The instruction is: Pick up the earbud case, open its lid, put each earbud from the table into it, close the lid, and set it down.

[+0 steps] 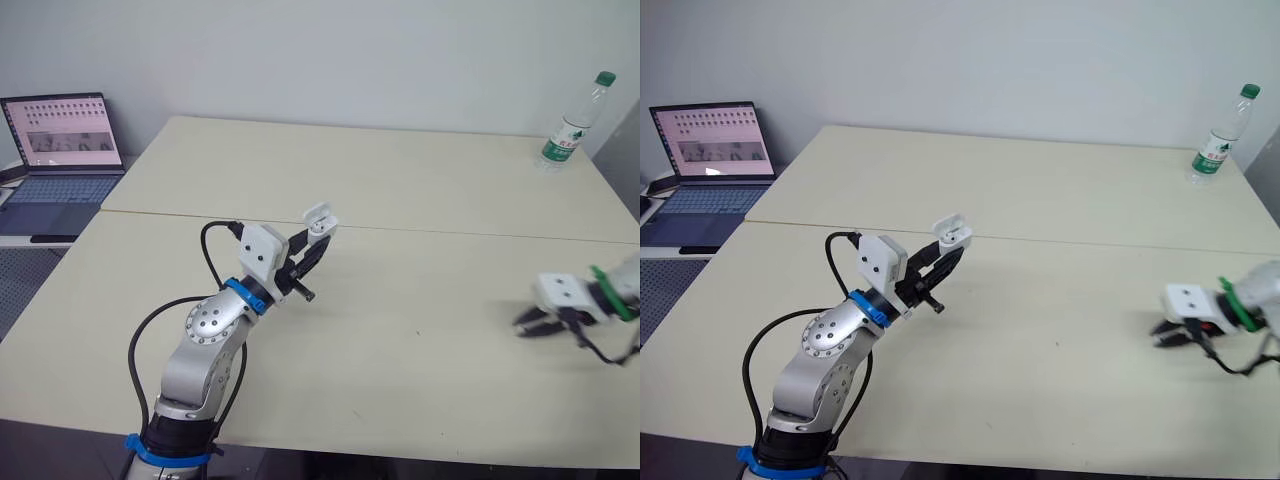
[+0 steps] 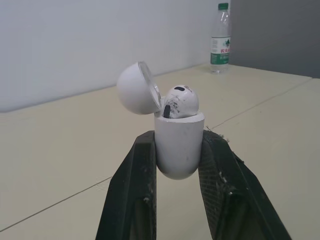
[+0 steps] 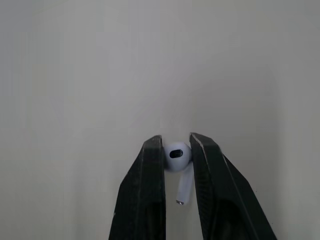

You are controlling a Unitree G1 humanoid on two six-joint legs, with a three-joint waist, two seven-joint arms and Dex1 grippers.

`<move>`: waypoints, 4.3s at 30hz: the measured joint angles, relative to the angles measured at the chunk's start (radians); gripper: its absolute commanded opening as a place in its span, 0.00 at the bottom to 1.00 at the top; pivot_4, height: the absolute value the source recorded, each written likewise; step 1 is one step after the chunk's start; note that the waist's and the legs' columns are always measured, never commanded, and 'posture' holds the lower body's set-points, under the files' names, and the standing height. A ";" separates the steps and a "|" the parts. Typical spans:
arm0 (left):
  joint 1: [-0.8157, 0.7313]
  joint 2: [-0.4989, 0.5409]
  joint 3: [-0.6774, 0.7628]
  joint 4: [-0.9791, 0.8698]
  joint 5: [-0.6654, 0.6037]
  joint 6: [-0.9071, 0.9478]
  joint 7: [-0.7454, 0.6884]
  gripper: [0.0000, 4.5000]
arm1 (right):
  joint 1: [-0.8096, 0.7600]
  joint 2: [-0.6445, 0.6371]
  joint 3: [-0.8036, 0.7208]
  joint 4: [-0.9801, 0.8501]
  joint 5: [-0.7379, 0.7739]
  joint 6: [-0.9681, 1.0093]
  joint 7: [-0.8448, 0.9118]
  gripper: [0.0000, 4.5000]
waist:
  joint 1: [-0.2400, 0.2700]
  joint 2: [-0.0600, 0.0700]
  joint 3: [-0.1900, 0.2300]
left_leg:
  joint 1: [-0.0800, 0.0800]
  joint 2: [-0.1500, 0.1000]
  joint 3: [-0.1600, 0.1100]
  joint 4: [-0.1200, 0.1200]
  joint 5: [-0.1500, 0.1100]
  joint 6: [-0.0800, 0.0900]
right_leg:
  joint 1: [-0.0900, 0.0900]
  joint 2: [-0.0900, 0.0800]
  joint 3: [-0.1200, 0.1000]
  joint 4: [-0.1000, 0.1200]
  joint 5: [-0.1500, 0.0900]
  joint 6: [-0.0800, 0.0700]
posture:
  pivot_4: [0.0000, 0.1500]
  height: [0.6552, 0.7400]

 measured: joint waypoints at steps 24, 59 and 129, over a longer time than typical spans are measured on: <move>-0.026 -0.038 -0.022 0.039 0.016 -0.038 -0.004 0.17 | 0.069 -0.015 -0.140 0.133 -0.241 0.024 -0.245 0.55 | -0.025 -0.002 0.000 | 0.010 0.001 0.001 0.000 0.000 0.000 | 0.008 0.004 0.003 0.001 -0.003 0.000 | 1.00 1.00; -0.006 -0.042 -0.042 0.031 0.016 -0.037 -0.002 0.17 | 0.011 0.005 -0.130 0.189 -0.319 0.012 -0.187 0.09 | -0.025 -0.002 0.000 | 0.011 0.001 0.002 0.000 0.000 0.000 | 0.009 0.004 0.003 0.001 -0.003 0.000 | 1.00 1.00; -0.138 -0.053 -0.020 0.066 -0.092 0.047 -0.051 0.17 | -0.078 1.002 -0.304 -0.982 0.363 1.009 -1.119 0.09 | -0.025 0.002 0.001 | -0.017 -0.001 -0.009 0.003 0.001 0.000 | -0.014 0.004 -0.005 0.004 -0.001 0.001 | 1.00 1.00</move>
